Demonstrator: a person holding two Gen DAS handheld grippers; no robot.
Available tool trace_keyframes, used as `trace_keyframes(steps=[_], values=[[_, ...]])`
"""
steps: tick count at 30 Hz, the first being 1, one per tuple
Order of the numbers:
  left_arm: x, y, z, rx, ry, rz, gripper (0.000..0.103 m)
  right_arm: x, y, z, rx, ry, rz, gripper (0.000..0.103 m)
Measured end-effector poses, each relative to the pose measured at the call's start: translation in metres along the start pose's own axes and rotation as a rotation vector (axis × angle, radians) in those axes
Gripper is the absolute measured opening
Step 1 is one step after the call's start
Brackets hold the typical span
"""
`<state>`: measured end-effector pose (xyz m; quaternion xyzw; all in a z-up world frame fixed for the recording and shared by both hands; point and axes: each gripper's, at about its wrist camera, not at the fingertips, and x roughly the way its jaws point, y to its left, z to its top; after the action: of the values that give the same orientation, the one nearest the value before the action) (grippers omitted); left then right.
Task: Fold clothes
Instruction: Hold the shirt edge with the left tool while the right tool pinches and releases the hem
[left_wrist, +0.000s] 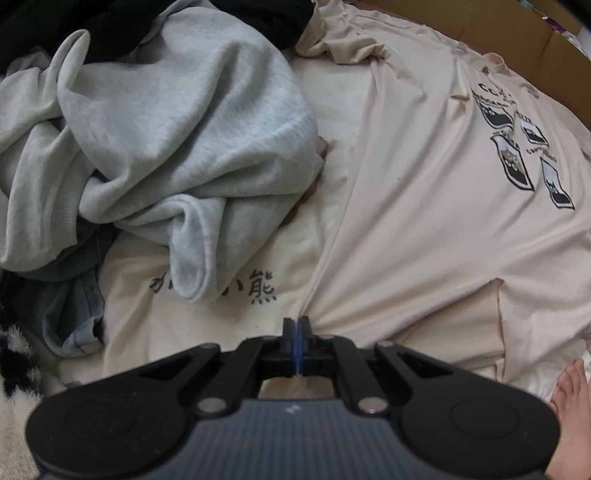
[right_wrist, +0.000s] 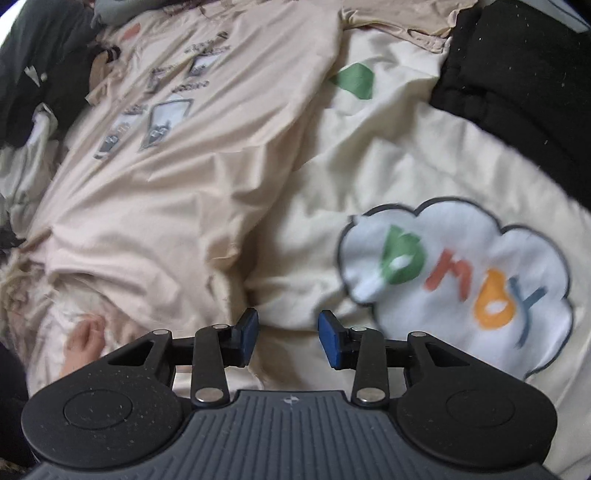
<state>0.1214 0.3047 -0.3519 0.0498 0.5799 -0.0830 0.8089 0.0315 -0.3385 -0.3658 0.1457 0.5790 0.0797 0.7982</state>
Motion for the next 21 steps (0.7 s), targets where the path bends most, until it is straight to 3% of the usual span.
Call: trace_keyframes(steps=[8, 12, 18, 21], values=[[0.001, 0.000, -0.001, 0.007, -0.002, -0.004, 0.001, -0.004, 0.023, -0.003, 0.010, -0.047, 0.078, 0.044], [0.001, -0.003, -0.002, 0.010, 0.000, -0.001, 0.001, 0.007, 0.033, 0.001, -0.017, -0.032, 0.051, 0.044], [0.001, -0.005, -0.003, 0.014, 0.002, -0.002, 0.001, -0.009, 0.025, 0.002, 0.008, -0.071, 0.085, 0.044], [0.002, -0.004, -0.003, 0.017, 0.003, -0.003, 0.001, -0.022, 0.012, 0.003, 0.027, -0.100, 0.057, 0.044]])
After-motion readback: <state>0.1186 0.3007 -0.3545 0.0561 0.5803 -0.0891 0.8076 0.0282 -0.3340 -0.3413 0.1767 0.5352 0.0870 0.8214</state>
